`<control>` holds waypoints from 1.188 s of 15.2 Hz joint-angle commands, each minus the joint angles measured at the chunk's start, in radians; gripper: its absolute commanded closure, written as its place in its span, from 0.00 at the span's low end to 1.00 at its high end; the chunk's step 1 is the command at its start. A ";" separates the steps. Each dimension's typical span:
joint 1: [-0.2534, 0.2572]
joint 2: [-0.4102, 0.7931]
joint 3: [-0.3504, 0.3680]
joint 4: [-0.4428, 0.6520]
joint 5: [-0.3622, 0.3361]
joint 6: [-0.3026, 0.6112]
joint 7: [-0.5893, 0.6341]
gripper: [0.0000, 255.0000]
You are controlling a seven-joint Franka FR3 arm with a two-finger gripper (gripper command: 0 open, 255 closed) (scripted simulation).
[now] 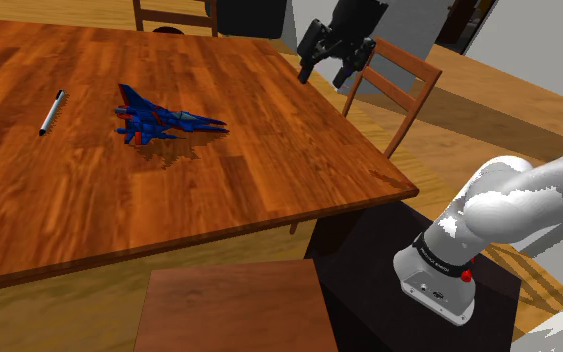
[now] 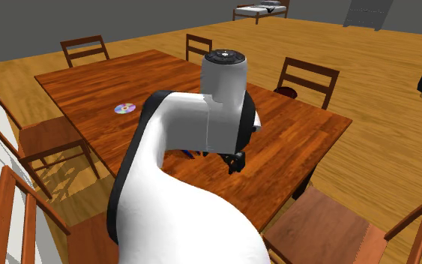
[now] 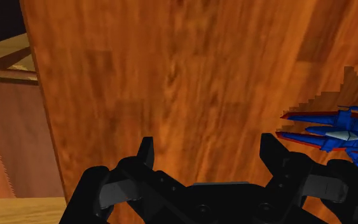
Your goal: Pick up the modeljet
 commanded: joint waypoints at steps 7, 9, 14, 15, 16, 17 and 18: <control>-0.023 0.189 0.199 0.121 -0.010 0.111 0.251 0.00; -0.036 0.252 0.252 0.167 -0.035 0.135 0.321 0.00; -0.072 0.439 0.390 0.308 -0.154 0.177 0.518 0.00; -0.075 0.483 0.416 0.341 -0.190 0.181 0.563 0.00; -0.076 0.530 0.441 0.376 -0.231 0.182 0.610 0.00; -0.074 0.579 0.464 0.414 -0.276 0.181 0.658 0.00; -0.067 0.632 0.483 0.453 -0.325 0.177 0.707 0.00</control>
